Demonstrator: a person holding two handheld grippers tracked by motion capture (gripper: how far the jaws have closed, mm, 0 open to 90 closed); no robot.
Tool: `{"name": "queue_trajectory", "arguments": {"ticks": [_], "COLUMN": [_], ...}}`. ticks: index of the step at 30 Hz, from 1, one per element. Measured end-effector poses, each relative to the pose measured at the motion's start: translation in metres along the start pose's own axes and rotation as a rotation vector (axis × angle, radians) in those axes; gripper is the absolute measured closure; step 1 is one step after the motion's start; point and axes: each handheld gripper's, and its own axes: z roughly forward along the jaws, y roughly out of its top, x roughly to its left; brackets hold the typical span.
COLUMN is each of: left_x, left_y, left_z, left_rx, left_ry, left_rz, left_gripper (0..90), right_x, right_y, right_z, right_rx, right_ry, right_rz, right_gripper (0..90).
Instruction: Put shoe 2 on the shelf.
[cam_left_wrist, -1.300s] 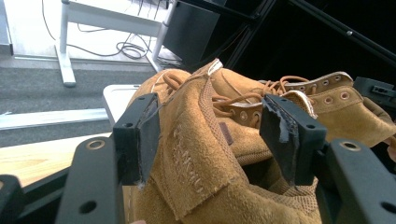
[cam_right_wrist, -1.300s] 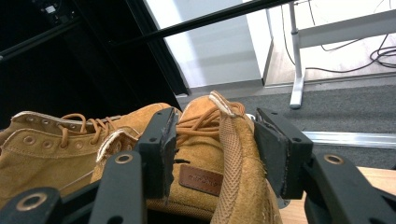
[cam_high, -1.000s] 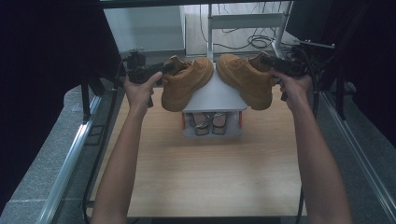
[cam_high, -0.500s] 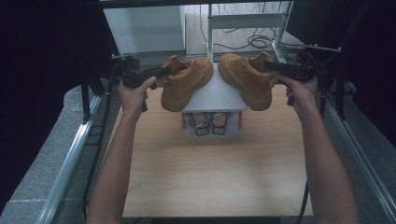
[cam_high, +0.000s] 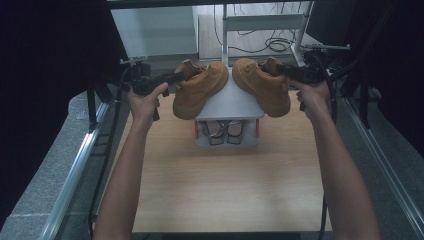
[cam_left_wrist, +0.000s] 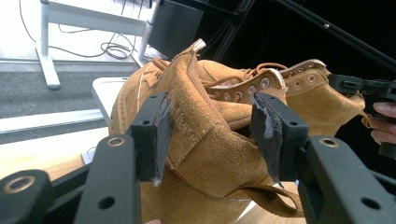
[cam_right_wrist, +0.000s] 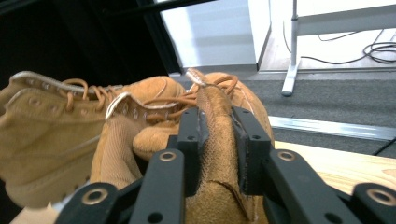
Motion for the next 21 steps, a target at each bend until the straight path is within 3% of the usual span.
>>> {"name": "queue_trajectory", "arguments": {"ticks": [6, 10, 15, 21], "left_x": [0.001, 0.0, 0.0, -0.001], "left_y": [0.0, 0.0, 0.0, 0.001], "left_z": [0.0, 0.001, 0.0, 0.0], "left_rx": [0.004, 0.003, 0.004, 0.006], "left_ry": [-0.008, 0.0, 0.01, 0.019], "left_rz": [-0.004, -0.004, -0.001, 0.008], "left_gripper": [48.4, 48.3, 47.6, 45.8], "right_x": [0.008, 0.014, 0.009, 0.004], "right_y": [-0.003, -0.002, -0.002, -0.002], "right_z": [0.013, 0.013, 0.008, 0.004], "right_rx": [-0.026, -0.017, -0.006, 0.005], "right_ry": [0.027, 0.001, -0.003, 0.026], "right_rz": [0.074, 0.036, -0.015, -0.022], "right_gripper": [77.1, 74.7, 61.2, 50.4]}}
